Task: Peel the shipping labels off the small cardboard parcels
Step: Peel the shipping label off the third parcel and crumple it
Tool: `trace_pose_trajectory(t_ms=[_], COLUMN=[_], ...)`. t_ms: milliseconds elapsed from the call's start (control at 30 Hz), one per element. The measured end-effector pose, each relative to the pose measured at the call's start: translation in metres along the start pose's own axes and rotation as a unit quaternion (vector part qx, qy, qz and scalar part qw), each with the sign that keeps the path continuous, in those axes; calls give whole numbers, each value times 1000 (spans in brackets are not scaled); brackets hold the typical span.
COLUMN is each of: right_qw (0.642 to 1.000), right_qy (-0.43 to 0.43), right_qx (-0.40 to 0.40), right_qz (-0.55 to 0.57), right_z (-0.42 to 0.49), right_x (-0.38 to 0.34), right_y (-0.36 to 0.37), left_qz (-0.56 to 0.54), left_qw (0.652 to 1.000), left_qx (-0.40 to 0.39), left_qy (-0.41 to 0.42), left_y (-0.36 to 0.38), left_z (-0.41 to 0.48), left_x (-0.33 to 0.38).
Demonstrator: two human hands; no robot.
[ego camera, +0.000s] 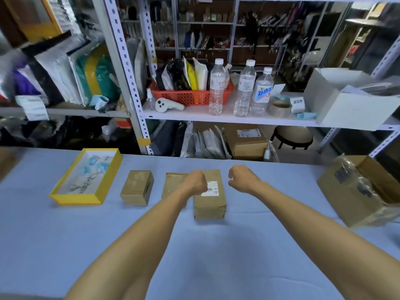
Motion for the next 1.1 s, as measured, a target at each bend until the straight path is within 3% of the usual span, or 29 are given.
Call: trace_pose_trajectory(t_ms=[400, 667, 800, 933, 1100], right_qw=[998, 992, 981, 938, 922], right_qy=[65, 105, 133, 169, 169], right_qx=[-18, -45, -23, -29, 5], right_qz=[18, 47, 140, 302, 347], right_z=[19, 33, 44, 44, 37], right_x=[-1, 20, 29, 38, 44], right_y=[41, 73, 95, 129, 144], left_qz=[-38, -112, -167, -258, -297], left_qw=[999, 989, 979, 957, 946], left_qx=[-27, -11, -25, -9, 49], left_qy=[-11, -96, -113, -135, -124], left_y=[29, 64, 90, 121, 121], left_z=[29, 41, 53, 62, 53], left_x=[-36, -44, -50, -60, -64])
Point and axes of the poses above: each hand's wrist, its own z-axis towards the middle knuckle, its own y-axis out of the palm, x = y × z, the point moved 4 cm from there along z, towards the middle knuckle, and after that the axes turned 4 degrees about z, right-handed, at the moved point
